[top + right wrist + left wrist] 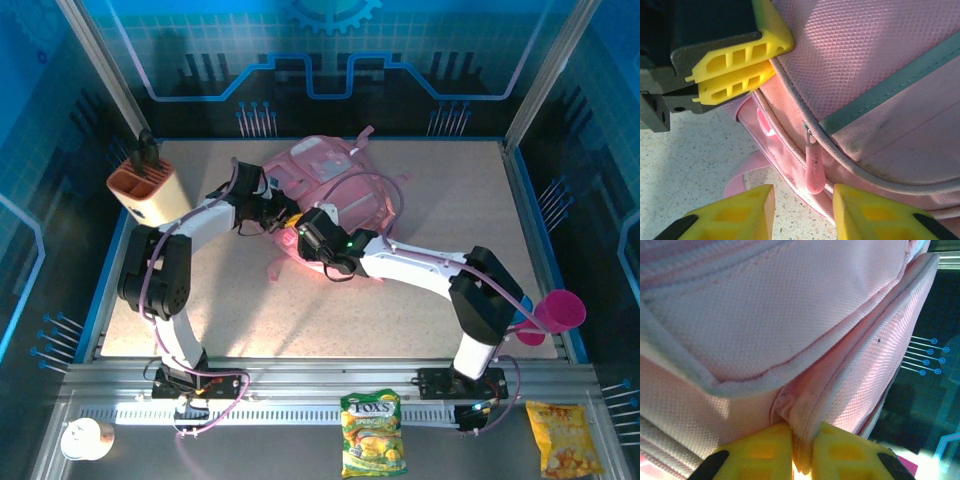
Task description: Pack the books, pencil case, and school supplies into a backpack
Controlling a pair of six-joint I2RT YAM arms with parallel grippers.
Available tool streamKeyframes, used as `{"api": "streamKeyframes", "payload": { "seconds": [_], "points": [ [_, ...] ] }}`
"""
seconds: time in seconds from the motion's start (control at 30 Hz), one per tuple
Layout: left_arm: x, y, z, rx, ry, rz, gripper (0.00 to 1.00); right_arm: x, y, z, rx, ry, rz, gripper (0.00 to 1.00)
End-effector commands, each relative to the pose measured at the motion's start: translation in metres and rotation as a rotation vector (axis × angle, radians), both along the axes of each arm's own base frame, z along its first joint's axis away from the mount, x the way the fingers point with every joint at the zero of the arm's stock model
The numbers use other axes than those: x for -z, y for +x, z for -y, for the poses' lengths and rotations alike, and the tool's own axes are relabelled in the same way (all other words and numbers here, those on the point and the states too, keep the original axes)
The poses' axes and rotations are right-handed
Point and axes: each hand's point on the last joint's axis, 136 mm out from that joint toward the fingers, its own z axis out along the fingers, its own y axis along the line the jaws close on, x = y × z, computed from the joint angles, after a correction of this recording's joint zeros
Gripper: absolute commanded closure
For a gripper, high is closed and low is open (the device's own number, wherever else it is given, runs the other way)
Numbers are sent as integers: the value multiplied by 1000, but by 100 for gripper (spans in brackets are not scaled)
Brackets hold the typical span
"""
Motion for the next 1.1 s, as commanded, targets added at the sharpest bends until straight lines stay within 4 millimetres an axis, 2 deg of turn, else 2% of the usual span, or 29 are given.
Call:
{"api": "streamKeyframes", "payload": {
  "seconds": [0.0, 0.2, 0.37, 0.73, 0.83, 1.07],
  "points": [
    [-9, 3, 6, 16, -40, 4, 98, 6, -2, 1, 39, -40, -13, 65],
    [-24, -2, 10, 6, -87, 11, 100, 14, 4, 0, 63, -71, -17, 66],
    [-34, -6, 12, 9, -106, 24, 100, 12, 15, -3, 85, -79, 8, 66],
    [-33, -11, 14, 10, -117, 14, 100, 11, 36, -10, 129, -40, 25, 67],
    [-34, -11, 14, 12, -117, 19, 100, 10, 38, -10, 128, -44, 26, 76],
    [-36, -9, 12, 12, -97, 31, 100, 8, 31, -1, 114, -52, 26, 84]
  ]
}}
